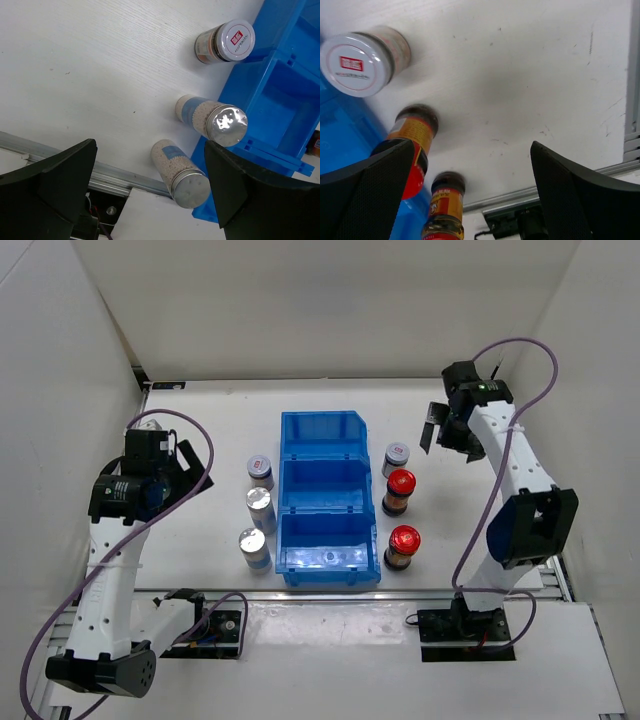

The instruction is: Organize the condiment bottles

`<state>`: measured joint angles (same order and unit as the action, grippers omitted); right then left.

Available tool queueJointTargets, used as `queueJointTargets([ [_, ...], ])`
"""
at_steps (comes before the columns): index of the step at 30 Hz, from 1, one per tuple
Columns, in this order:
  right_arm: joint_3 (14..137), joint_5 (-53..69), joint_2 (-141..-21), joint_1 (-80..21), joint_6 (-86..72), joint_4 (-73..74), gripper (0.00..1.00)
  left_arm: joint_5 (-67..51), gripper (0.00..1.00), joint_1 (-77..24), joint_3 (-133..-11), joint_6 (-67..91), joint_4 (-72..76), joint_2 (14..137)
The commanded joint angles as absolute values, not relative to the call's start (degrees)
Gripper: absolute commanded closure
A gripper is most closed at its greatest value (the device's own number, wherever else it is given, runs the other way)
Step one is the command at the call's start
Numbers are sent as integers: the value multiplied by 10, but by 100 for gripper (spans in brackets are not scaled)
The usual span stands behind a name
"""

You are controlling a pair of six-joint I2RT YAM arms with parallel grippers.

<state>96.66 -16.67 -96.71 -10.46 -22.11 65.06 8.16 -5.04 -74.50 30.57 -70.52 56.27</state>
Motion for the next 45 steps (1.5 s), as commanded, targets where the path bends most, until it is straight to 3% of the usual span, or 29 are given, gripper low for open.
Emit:
queueJointTargets([
  [1, 988, -49, -990, -60, -191, 701, 0, 91, 0, -49, -741, 309, -706, 552],
  [4, 995, 17, -990, -43, -168, 695, 0, 91, 0, -49, -736, 299, -700, 552],
  [12, 1062, -175, -1032, -168, -119, 679, 0, 96, 0, -49, -710, 294, -684, 558],
  [17, 1107, -22, -1086, -153, -133, 716, 0, 91, 0, -49, -705, 294, -679, 553],
  [27, 1133, -36, -1155, -185, -119, 659, 3, 85, 0, -49, -693, 288, -672, 563],
  [37, 1162, -68, -1247, -185, -135, 673, 11, 80, 0, -49, -670, 278, -657, 563],
  [40, 1162, -68, -1247, -185, -135, 673, 32, 80, 0, -49, -664, 278, -657, 563],
  [41, 1170, -76, -1247, -185, -135, 673, 51, 85, 0, -49, -664, 278, -657, 563],
  [43, 1197, -90, -1240, -185, -135, 685, 65, 85, 0, -49, -658, 278, -657, 558],
  [45, 1218, -106, -1233, -185, -141, 691, 71, 85, 0, -49, -658, 278, -657, 558],
])
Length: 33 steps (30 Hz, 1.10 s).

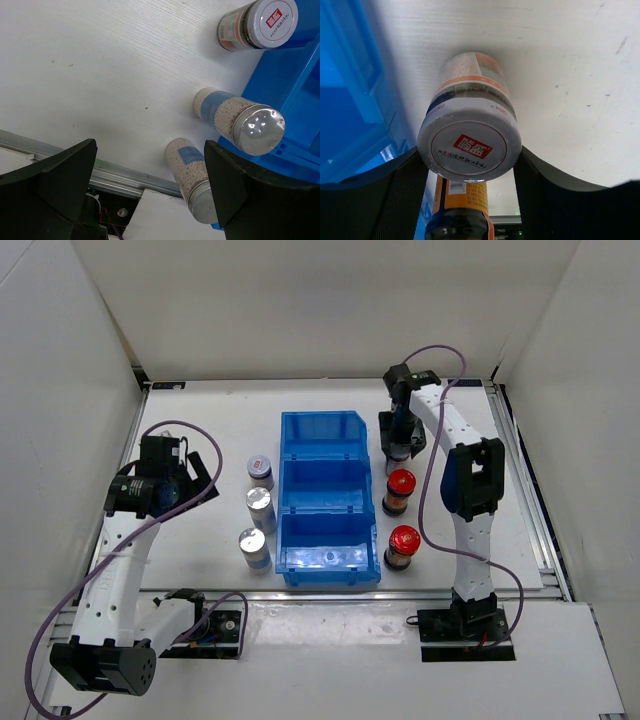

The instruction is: Organize the condiment bottles

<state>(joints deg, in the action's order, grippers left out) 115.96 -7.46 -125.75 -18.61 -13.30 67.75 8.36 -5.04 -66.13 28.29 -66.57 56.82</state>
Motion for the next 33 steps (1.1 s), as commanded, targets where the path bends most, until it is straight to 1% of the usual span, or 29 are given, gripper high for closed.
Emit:
queueJointTargets([
  [1, 1229, -113, -1233, -185, -142, 697, 76, 85, 0, -49, -658, 278, -657, 558],
  [2, 1244, -125, -1227, -191, -147, 703, 81, 85, 0, -49, -658, 278, -651, 558],
  [3, 1271, -138, -1221, -199, -155, 708, 89, 85, 0, -49, -658, 278, -651, 558],
  [4, 1286, -168, -1221, -204, -155, 719, 93, 85, 0, -49, -658, 278, -651, 558],
  [5, 1298, -183, -1214, -210, -163, 719, 99, 85, 0, -49, -658, 278, -651, 558],
  [8, 1336, -200, -1208, -240, -163, 712, 100, 85, 0, -49, -653, 278, -651, 558],
  [17, 1427, -126, -1268, -317, -150, 706, 100, 80, 0, -49, -648, 278, -646, 563],
  [23, 1458, -47, -1321, -317, -150, 684, 100, 80, 0, -49, -648, 272, -641, 563],
  [28, 1480, -41, -1385, -317, -162, 684, 100, 80, 0, -49, -648, 272, -641, 563],
  [33, 1514, -35, -1416, -317, -167, 679, 100, 68, 0, -54, -648, 260, -641, 570],
])
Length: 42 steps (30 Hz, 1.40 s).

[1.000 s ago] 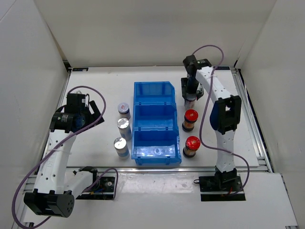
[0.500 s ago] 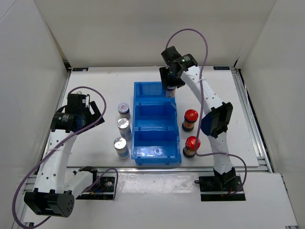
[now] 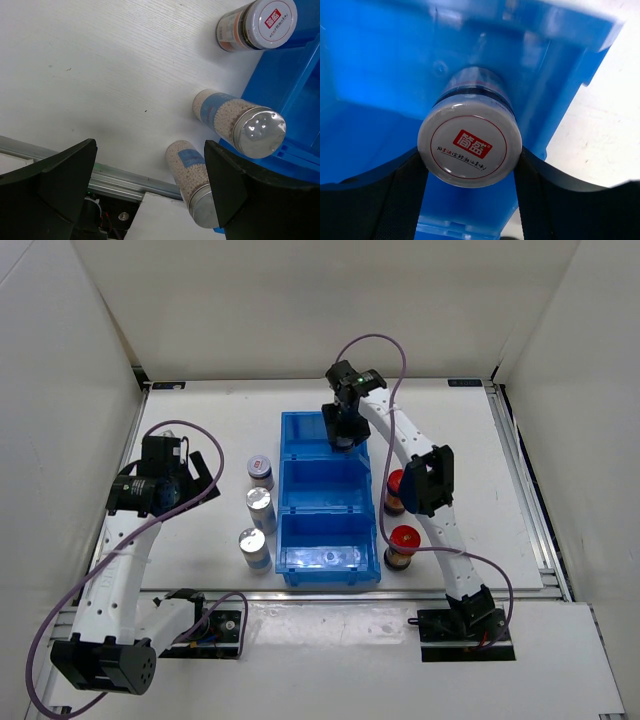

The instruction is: Organize the condiment bottles

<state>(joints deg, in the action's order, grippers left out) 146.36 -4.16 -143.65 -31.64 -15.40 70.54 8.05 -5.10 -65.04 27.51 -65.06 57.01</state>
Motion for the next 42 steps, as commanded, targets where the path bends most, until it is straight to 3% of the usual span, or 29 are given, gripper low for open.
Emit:
queueJointTargets([
  [1, 1514, -40, -1421, -317, -167, 679, 83, 60, 0, -54, -648, 260, -634, 570],
  [3, 1508, -59, -1421, -317, -172, 684, 51, 60, 0, -54, -648, 255, -634, 570],
  [4, 1502, -59, -1416, -317, -179, 692, 27, 60, 0, -54, -648, 255, -634, 570],
  [7, 1495, -77, -1387, -317, -194, 716, 0, 54, 0, -54, -648, 249, -628, 570],
  [10, 1565, -102, -1381, -317, -200, 795, 0, 54, 0, -54, -648, 243, -621, 570],
  [15, 1781, -131, -1382, -317, -200, 936, 0, 21, 0, -49, -648, 236, -569, 575],
  [18, 1756, -136, -1336, -310, -200, 936, 0, -44, 0, -49, -633, 253, -475, 580],
  [22, 1733, -30, -1290, -272, -194, 936, 0, -129, 0, -49, -629, 247, -378, 623],
  [26, 1703, 19, -1255, -235, -175, 936, 0, -94, 0, -93, -716, 208, -399, 768],
  [32, 1595, 38, -1201, -197, -166, 936, 0, -61, 0, -120, -787, 182, -388, 892],
  [42, 1449, 129, -1126, -79, -166, 936, 0, -41, 0, -136, -763, 175, -419, 946],
])
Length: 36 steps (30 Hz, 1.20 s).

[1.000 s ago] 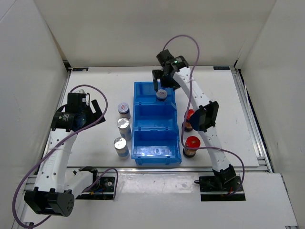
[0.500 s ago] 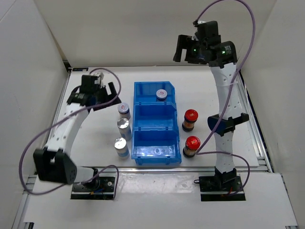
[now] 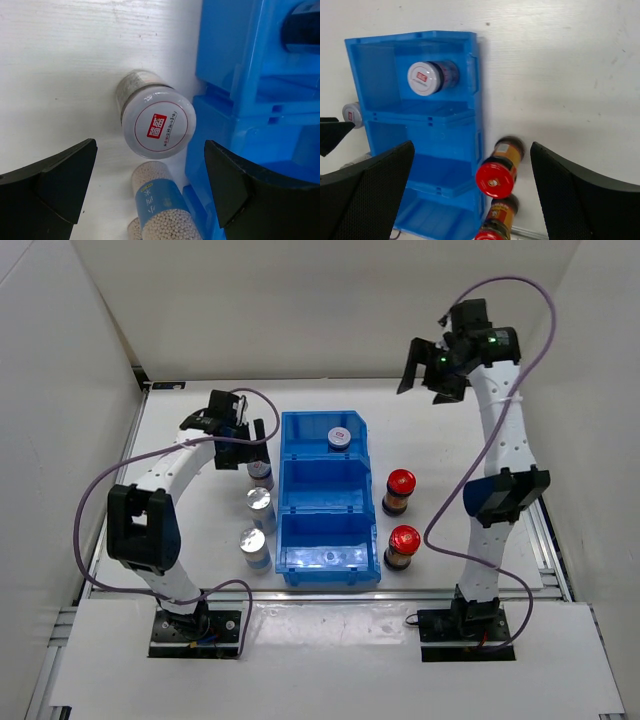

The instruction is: Organize the condiment bottles

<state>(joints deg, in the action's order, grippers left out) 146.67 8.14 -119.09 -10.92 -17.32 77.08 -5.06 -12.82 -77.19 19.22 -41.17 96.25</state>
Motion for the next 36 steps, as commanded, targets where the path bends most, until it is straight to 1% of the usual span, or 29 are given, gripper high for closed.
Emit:
queueJointTargets([
  [1, 1441, 129, -1120, -74, -166, 936, 0, -41, 0, -136, -763, 175, -419, 952],
  [5, 1422, 113, -1100, -74, -166, 936, 0, -57, 0, -142, -747, 169, -419, 952],
  [9, 1395, 58, -1093, -74, -166, 936, 0, -64, 0, -148, -688, 157, -371, 938],
  [12, 1390, 24, -1073, -74, -185, 936, 0, -35, 0, -148, -658, 166, -366, 919],
  [13, 1384, 18, -1063, -74, -185, 936, 0, -18, 3, -148, -652, 175, -359, 914],
  [16, 1370, 18, -1055, -74, -192, 936, 0, -4, 5, -148, -632, 181, -338, 899],
  [19, 1365, 18, -1042, -74, -186, 936, 0, 10, 0, -148, -641, 187, -328, 899],
  [23, 1348, 4, -1022, -74, -174, 936, 0, -6, 0, -148, -657, 171, -299, 905],
  [26, 1326, -1, -1002, -74, -160, 931, 0, -17, 0, -153, -690, 158, -309, 923],
  [27, 1321, 18, -988, -74, -160, 931, 0, -29, 0, -153, -690, 153, -299, 928],
  [31, 1273, 35, -940, -74, -160, 917, 0, -37, 0, -153, -690, 137, -268, 928],
  [36, 1128, 47, -827, -67, -179, 848, 0, -26, 0, -170, -710, 120, -276, 951],
])
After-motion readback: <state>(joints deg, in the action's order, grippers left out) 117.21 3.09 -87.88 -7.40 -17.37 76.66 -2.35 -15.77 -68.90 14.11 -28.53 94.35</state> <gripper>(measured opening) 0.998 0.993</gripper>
